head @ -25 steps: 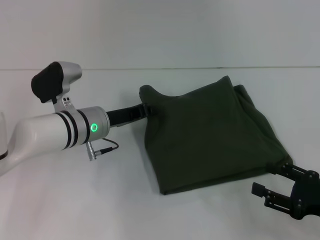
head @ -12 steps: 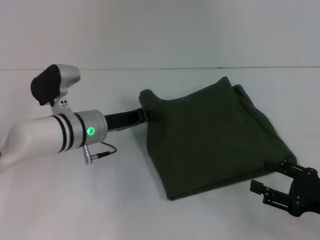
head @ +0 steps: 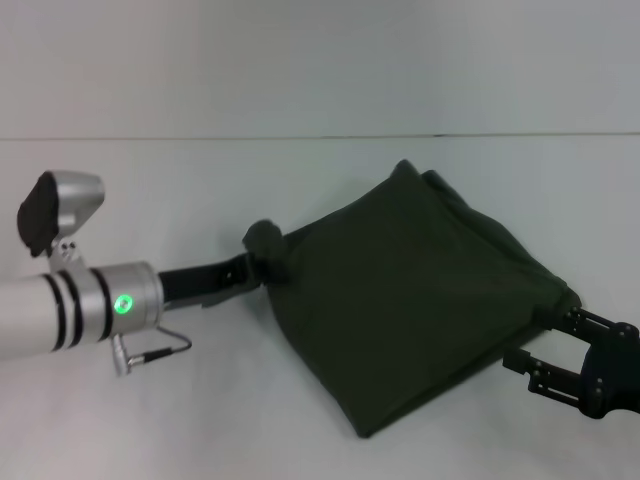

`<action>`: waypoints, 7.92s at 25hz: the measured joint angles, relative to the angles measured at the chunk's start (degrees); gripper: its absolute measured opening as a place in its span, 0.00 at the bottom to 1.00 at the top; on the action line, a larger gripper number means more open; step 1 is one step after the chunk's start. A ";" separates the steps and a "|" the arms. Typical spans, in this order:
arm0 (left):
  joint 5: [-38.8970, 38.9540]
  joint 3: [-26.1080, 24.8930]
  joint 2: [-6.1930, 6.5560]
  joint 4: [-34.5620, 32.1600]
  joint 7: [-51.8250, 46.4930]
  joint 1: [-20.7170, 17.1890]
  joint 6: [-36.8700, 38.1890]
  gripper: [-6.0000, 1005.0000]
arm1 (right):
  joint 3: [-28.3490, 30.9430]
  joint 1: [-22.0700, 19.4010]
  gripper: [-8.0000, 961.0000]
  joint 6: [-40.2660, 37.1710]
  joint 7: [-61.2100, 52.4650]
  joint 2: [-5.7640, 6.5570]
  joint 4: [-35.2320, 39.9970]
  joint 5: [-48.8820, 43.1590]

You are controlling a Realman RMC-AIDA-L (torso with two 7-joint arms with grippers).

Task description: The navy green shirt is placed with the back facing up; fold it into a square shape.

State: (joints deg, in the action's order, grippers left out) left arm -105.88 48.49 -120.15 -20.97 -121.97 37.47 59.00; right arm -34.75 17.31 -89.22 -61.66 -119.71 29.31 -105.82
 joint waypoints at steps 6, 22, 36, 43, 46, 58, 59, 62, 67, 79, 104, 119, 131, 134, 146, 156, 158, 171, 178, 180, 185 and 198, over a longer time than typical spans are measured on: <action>-9.29 -7.73 0.51 -2.47 -3.64 -3.19 8.08 0.08 | 0.50 0.75 0.82 -0.04 -1.74 0.14 0.23 0.00; -16.91 -14.37 2.10 -6.22 -4.65 -0.68 -0.72 0.08 | 0.56 2.11 0.82 0.03 -1.97 0.00 -0.08 -0.11; -16.59 -14.51 -1.27 -6.16 0.45 3.87 -11.55 0.14 | 0.33 2.26 0.82 0.30 -1.98 -0.01 -0.41 -0.14; -10.53 -14.67 -1.10 -8.28 1.12 0.36 -7.54 0.17 | 0.65 3.40 0.82 0.43 -4.41 -0.15 -0.48 0.65; -9.48 -14.77 -0.78 -9.17 1.53 -1.31 -4.29 0.24 | 0.77 4.39 0.82 1.38 -6.60 -0.18 -0.49 0.77; -2.08 -24.82 -2.88 -16.79 28.59 -11.53 27.95 0.85 | 1.85 17.50 0.82 16.65 -54.49 1.01 -1.14 4.55; -2.10 -25.52 -2.90 -16.94 33.53 -12.46 32.23 0.87 | 1.92 19.02 0.82 18.12 -57.67 1.04 -1.78 4.58; -2.25 -26.30 -3.38 -17.25 45.35 -14.94 40.19 0.94 | 1.82 23.23 0.82 22.81 -63.36 1.03 -4.42 4.61; -2.52 -26.49 -4.31 -16.70 56.63 -18.40 43.51 0.96 | 0.51 28.28 0.82 30.44 -69.32 1.05 -8.64 4.04; -3.80 -26.94 -4.27 -14.57 60.46 -18.38 41.08 0.94 | -3.47 26.96 0.82 35.83 -74.71 0.28 -11.88 4.14; -3.29 -27.04 -3.93 -11.65 60.11 -15.75 38.80 0.94 | -3.74 32.78 0.81 42.78 -65.19 -1.04 -18.13 5.98; -3.10 -27.14 -3.95 -11.38 60.09 -15.77 38.01 0.94 | -3.41 32.77 0.81 33.12 -46.49 -0.94 -20.00 12.96; -1.99 -27.57 -3.87 -11.52 54.84 -15.78 36.47 0.94 | -5.25 23.17 0.81 18.87 -22.26 -0.19 -12.85 11.74; -2.57 -28.58 -3.54 -12.45 49.74 -16.11 36.45 0.94 | -8.06 16.29 0.81 10.02 -12.58 -0.05 -5.53 10.22; -10.69 -28.81 -3.78 -16.45 55.08 -20.01 38.80 0.94 | -9.09 0.44 0.81 2.18 20.63 -0.23 -9.50 10.20; -11.40 -28.45 -4.14 -13.00 61.36 -20.98 37.96 0.94 | -9.48 0.42 0.81 4.77 26.46 -0.36 -12.34 10.00; -11.49 -28.43 -4.18 -12.90 61.92 -21.14 37.66 0.94 | -9.56 0.51 0.81 5.04 26.68 -0.41 -12.42 10.00; -12.68 -28.60 -4.16 -11.42 62.91 -21.22 33.55 0.94 | -9.27 1.63 0.81 7.48 26.89 -0.52 -13.23 10.34; -12.80 -28.70 -4.21 -11.21 62.91 -21.44 33.48 0.94 | -9.43 1.79 0.81 7.93 26.93 -0.52 -13.72 10.37; -12.93 -28.69 -4.21 -11.20 62.91 -21.51 33.43 0.94 | -9.51 1.78 0.81 7.75 26.94 -0.53 -13.76 10.37; -13.95 -28.83 -4.13 -11.49 62.91 -21.56 32.91 0.94 | -9.64 1.76 0.81 7.47 26.93 -0.53 -13.80 10.29; -14.16 -28.90 -4.07 -11.28 62.91 -21.15 31.32 0.94 | -9.64 2.06 0.81 7.30 26.87 -0.53 -13.84 10.21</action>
